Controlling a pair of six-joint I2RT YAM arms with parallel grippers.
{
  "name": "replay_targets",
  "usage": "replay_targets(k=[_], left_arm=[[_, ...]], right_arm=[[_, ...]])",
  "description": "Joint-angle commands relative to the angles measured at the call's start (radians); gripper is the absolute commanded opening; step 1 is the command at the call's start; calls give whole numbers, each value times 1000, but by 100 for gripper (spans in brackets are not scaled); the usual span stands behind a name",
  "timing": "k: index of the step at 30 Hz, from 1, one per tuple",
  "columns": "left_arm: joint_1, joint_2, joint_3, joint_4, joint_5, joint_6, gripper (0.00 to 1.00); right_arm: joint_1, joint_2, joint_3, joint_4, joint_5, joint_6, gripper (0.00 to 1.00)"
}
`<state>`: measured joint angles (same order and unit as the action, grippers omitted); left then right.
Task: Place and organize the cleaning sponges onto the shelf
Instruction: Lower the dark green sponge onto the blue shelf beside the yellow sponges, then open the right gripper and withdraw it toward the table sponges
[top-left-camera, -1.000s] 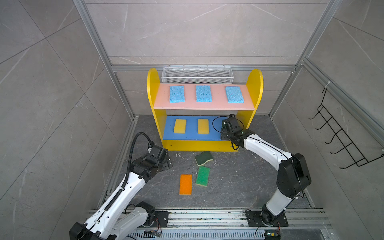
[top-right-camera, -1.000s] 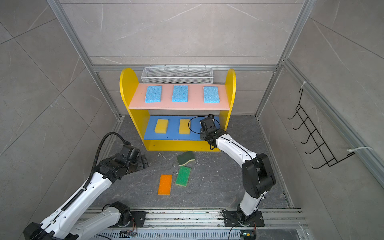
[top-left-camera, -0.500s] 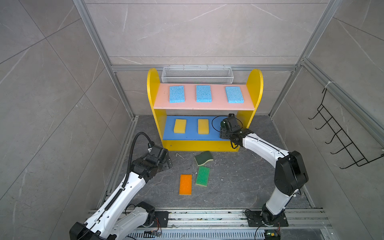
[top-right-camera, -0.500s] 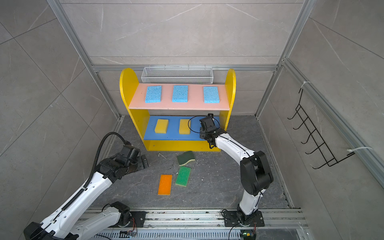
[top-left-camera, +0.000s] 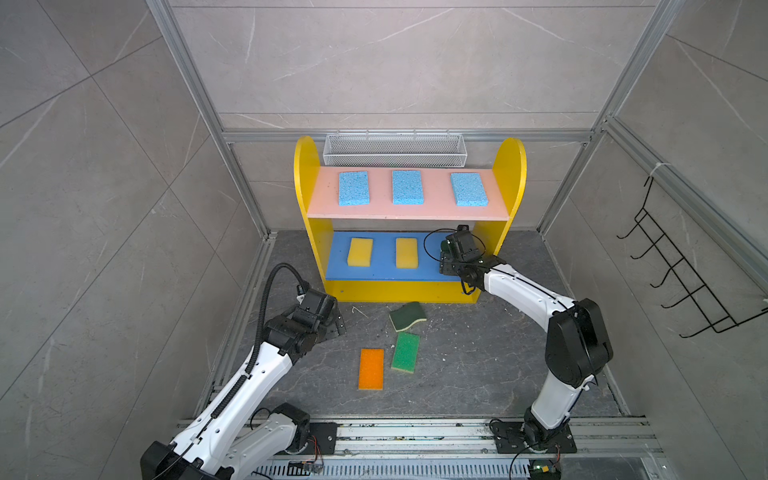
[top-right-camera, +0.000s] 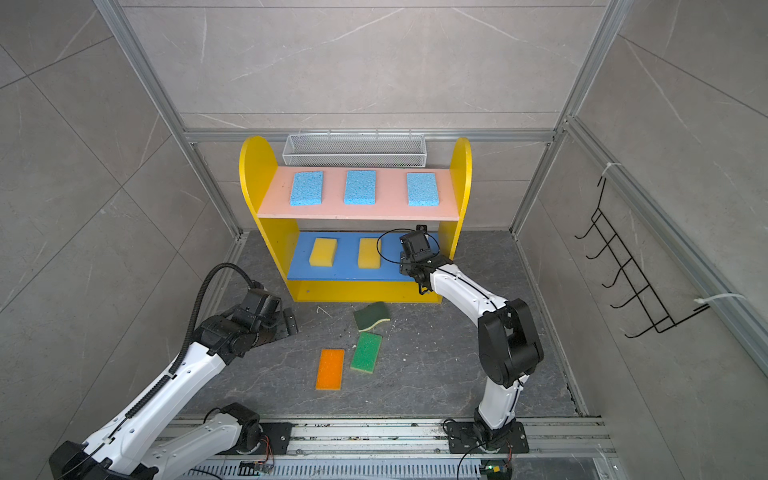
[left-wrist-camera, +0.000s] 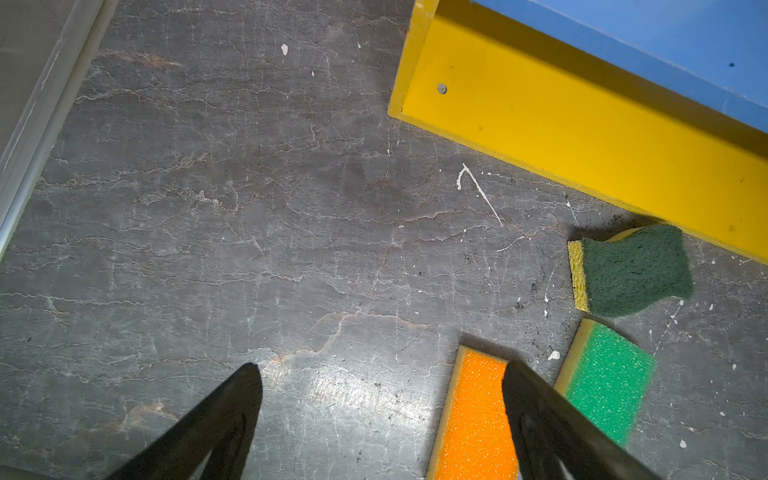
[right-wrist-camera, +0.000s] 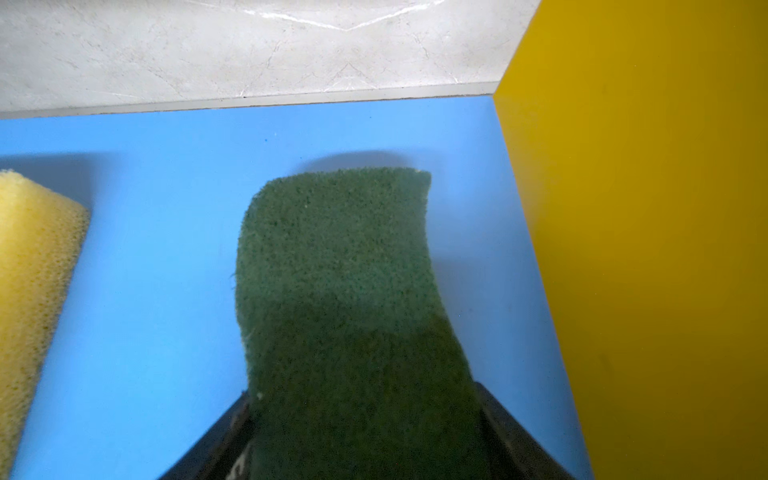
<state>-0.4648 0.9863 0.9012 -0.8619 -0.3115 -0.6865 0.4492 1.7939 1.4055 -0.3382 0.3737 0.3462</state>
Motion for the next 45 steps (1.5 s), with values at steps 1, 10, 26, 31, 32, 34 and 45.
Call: replay_targets(k=[1,10,26,31,32,34,45], left_arm=[[0,12,21,25,3,-16,93],[0,27,31,28,10,-18,93],[-1,-38,5,-3,19,-34,93],[-1,-93,-11,-9,19,-54,93],[0,-100,-13,-12,17,-57,93],[-1,-115,-15,-19,17,-60,93],[-3,-146,-73,-58,48,-51,93]], right_arm=[[-7,24,19,8,-3,-18,74],[-7,10,3,4,6,-21,82],[-6,-109,-56,-50,-57,57,87],[1,-149,-82,-79,-81,71,88],[5,-157,-86,-87,-82,71,88],[17,-183,-105,-98,-79,71,88],[152,-378,-272,-183,-9,145,89]])
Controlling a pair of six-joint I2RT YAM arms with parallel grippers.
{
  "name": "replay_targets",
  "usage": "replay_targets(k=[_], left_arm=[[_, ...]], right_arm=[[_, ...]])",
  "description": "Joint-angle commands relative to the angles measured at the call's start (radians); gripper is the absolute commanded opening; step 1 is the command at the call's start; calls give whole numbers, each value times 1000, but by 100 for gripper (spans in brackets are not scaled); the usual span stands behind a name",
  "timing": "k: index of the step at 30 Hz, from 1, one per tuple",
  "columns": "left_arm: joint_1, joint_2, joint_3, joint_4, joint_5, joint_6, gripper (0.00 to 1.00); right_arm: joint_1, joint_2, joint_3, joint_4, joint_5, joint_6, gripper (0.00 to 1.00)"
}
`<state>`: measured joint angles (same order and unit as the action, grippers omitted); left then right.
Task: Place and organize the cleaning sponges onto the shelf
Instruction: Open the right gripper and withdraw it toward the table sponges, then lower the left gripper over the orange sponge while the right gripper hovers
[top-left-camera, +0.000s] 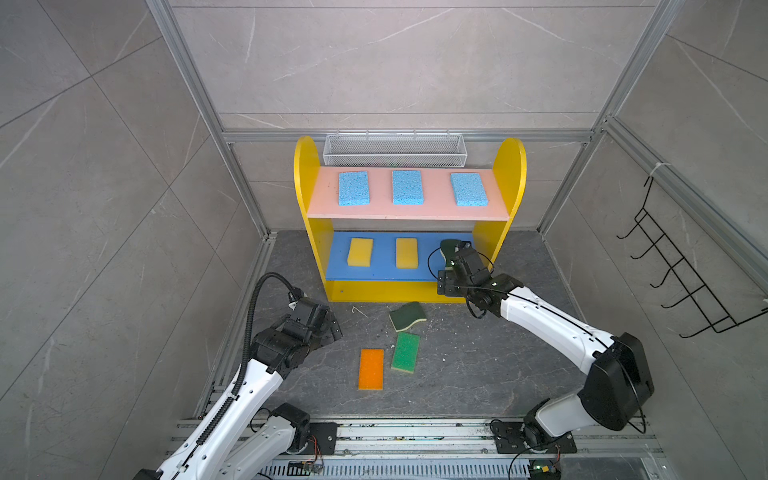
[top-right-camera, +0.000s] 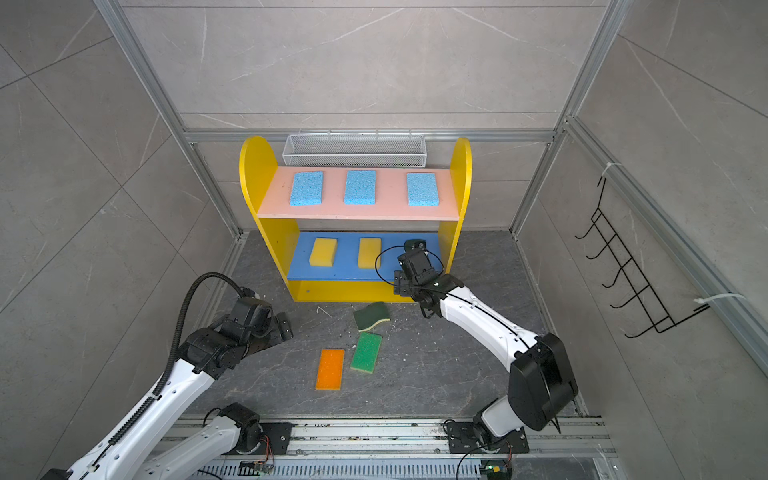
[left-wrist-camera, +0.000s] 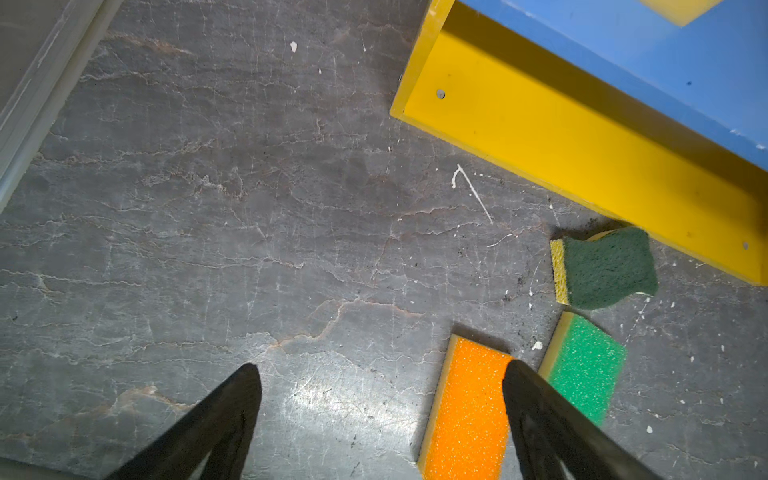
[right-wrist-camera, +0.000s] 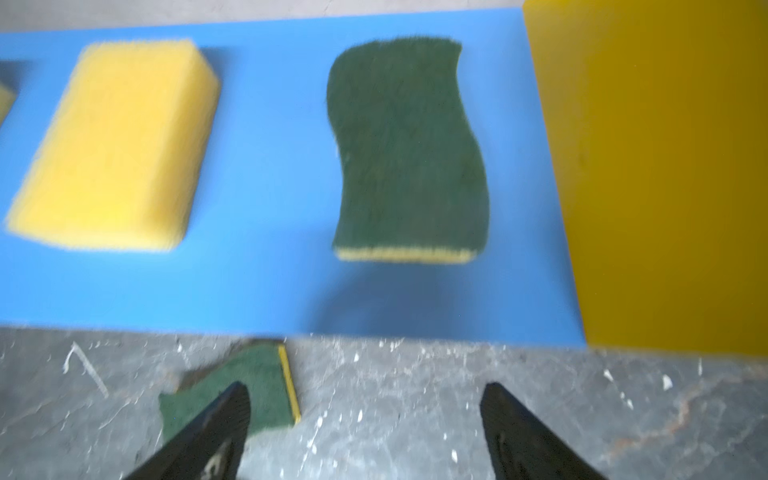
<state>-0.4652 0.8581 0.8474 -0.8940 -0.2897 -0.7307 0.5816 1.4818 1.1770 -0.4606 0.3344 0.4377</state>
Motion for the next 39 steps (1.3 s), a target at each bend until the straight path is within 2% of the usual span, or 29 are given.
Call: replay_targets(k=[1,8,14,18,26,35,39], left_arm=[[-3,-21,-31,-25,33,-12,93],[-55,-34,-129,0,88,-65,92],[-219,0,-183,41,43,-139,92],[-314,80,-200,85,6,-163,91],[-469,202,-198,177,6,-205,91],[-543,308,-184,309,36,-251,91],[-596,407,-134,272,35,-269,91]], right_arm=[[33,-93,-67,-75,37,73,89],[189,-253,-263,-127,51,264,89],[275,-336,-445,-138,22,418,89],[330,-363,-523,-135,7,480,89],[411,-370,-599,-111,-26,559,89],[427,-356,-612,-83,-23,554,90],[431,-351,-617,-78,-25,553,90]])
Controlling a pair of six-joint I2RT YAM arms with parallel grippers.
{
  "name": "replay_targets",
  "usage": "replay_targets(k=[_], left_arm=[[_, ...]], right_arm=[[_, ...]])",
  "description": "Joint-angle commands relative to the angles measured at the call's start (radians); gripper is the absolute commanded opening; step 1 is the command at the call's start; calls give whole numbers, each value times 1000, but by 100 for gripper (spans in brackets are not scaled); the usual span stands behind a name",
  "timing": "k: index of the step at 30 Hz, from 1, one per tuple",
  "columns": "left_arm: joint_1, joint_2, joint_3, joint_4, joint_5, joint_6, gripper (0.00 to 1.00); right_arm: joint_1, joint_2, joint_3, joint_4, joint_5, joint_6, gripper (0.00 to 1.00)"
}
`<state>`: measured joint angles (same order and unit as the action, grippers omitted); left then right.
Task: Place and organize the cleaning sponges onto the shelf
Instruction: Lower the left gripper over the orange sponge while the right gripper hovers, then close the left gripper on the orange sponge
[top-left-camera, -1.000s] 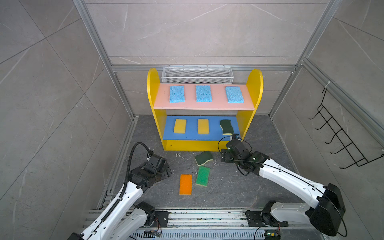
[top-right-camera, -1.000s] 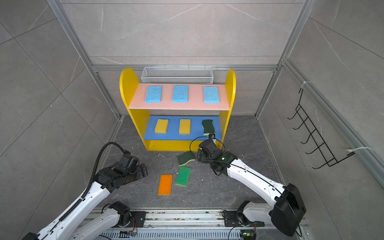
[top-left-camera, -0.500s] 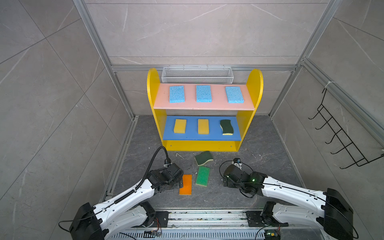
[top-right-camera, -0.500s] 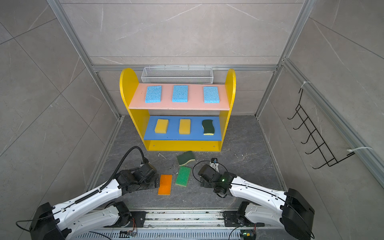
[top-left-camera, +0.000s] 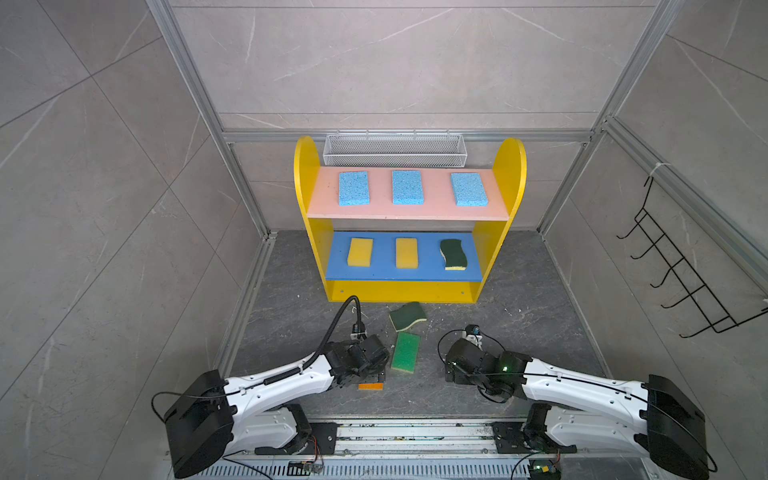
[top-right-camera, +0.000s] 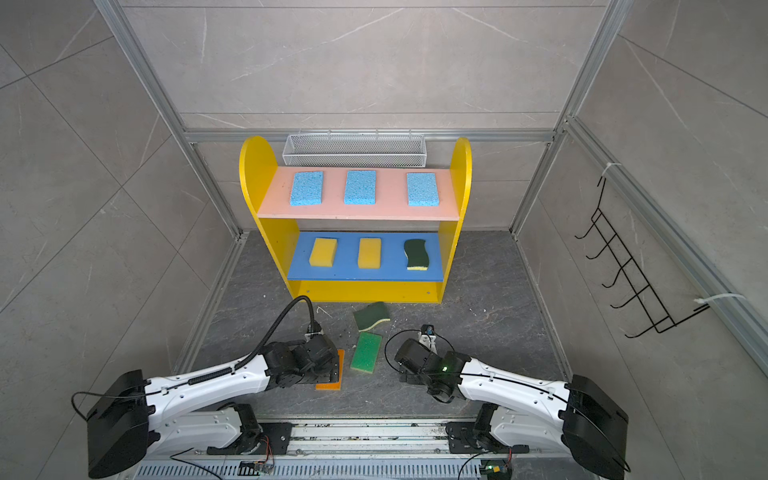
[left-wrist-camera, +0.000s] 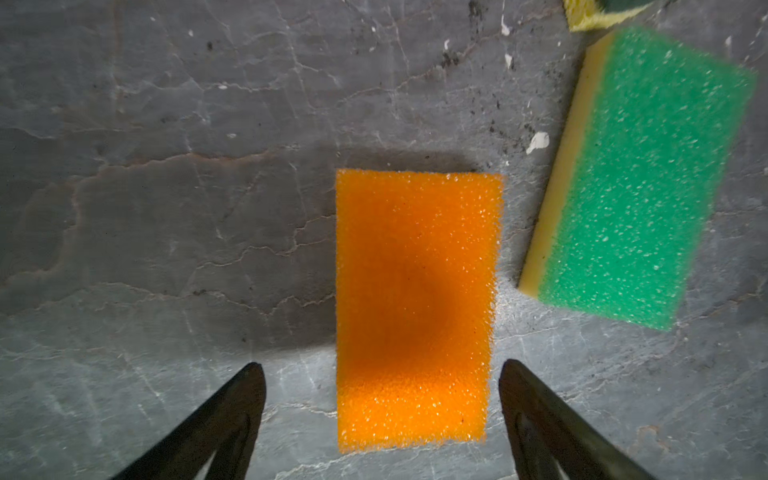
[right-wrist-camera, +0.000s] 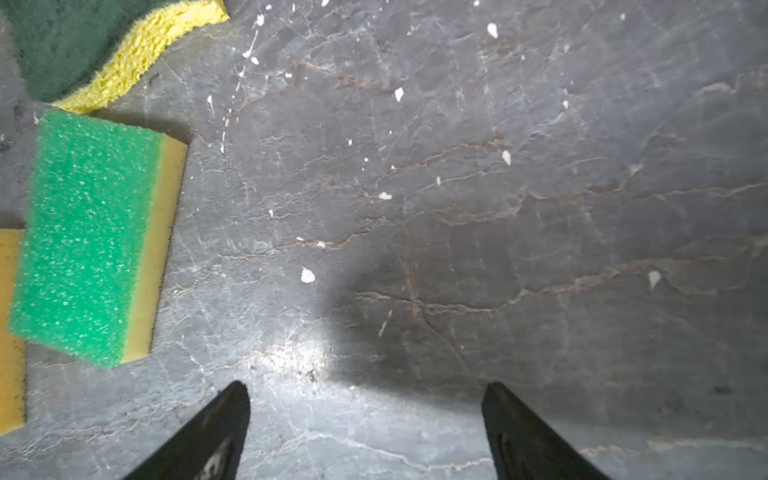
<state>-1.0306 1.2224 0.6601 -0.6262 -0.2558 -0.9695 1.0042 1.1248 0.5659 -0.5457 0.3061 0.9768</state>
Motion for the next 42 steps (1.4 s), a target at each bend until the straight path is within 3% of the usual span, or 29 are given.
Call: replay_targets(k=[1,7,16,30,42], left_arm=[[-49,69,70,-15,-3,-36,91],[-120,157,131,-107,-25,-99,92],[-123,116,103,-154,-41,-158,93],[-145,57,4,-61,-41,-160,95],[-151,93,-14,-15,-42,-179,95]], right_arm=[[8,8,-11,7,4,17,90],[8,10,-30,19,-1,27,90],[10,14,-42,24,-4,25,90],[11,20,-51,28,-6,33,90],[16,27,-53,30,-9,36,90]])
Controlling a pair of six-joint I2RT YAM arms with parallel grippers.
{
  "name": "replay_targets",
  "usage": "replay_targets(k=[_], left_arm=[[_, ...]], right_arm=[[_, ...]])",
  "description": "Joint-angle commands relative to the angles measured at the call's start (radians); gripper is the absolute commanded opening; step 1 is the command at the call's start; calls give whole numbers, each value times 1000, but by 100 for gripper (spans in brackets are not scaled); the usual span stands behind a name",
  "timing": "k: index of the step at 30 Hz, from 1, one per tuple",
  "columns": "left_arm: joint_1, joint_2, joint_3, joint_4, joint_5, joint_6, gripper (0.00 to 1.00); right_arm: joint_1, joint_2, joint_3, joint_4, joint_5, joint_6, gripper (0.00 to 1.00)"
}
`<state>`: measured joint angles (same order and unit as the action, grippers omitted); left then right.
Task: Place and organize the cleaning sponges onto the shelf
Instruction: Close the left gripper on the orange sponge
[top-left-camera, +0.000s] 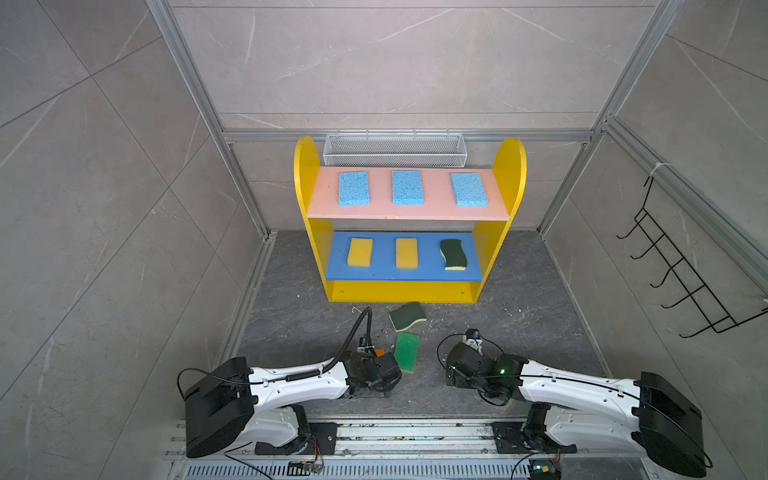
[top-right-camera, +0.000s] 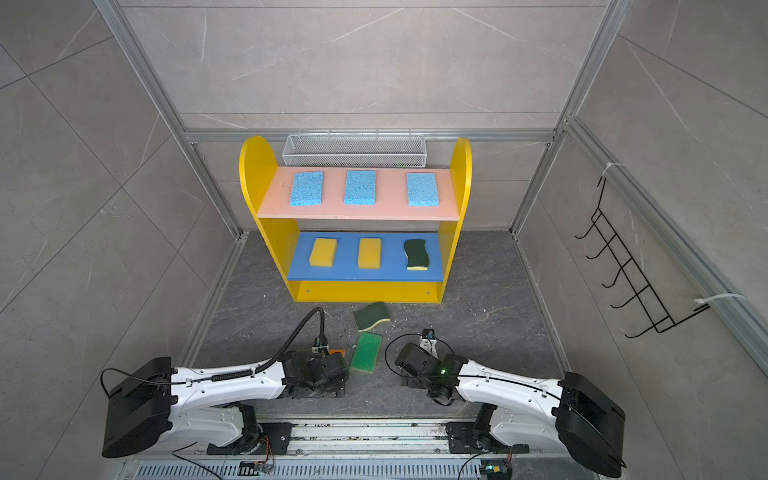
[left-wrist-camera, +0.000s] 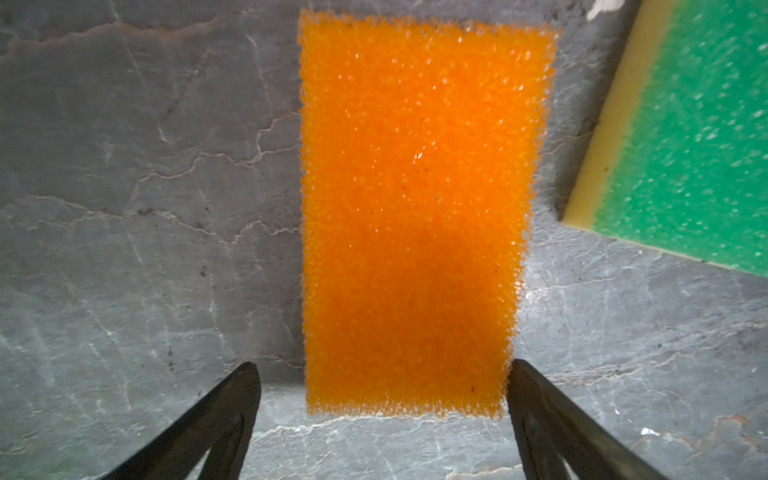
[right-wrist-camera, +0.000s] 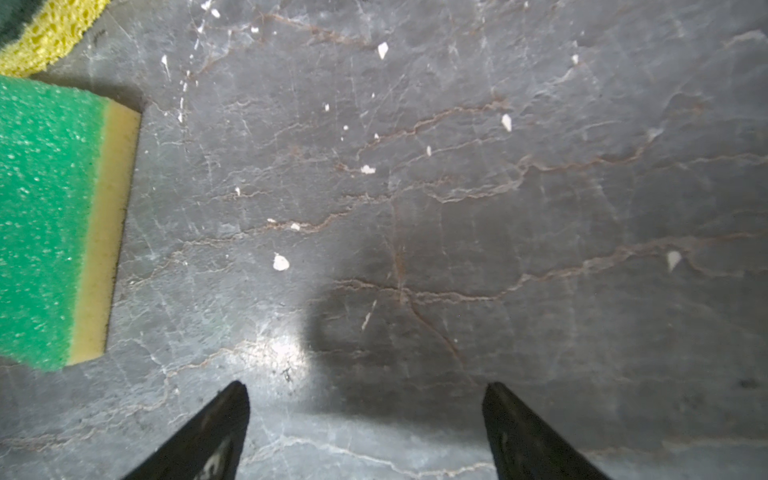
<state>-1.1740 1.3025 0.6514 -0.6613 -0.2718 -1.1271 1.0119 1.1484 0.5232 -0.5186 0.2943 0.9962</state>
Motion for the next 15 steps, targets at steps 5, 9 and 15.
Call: replay_targets(k=[5,9,15], left_arm=[[-10,45,5,55,-24,-16,95],[-10,83,19,55,-27,-16,94],[-12,104,21,61,-33,-19,91]], right_arm=[[8,9,-10,1,3,17,90],[8,18,-9,2,3,17,90],[10,16,-10,0,4,17,90]])
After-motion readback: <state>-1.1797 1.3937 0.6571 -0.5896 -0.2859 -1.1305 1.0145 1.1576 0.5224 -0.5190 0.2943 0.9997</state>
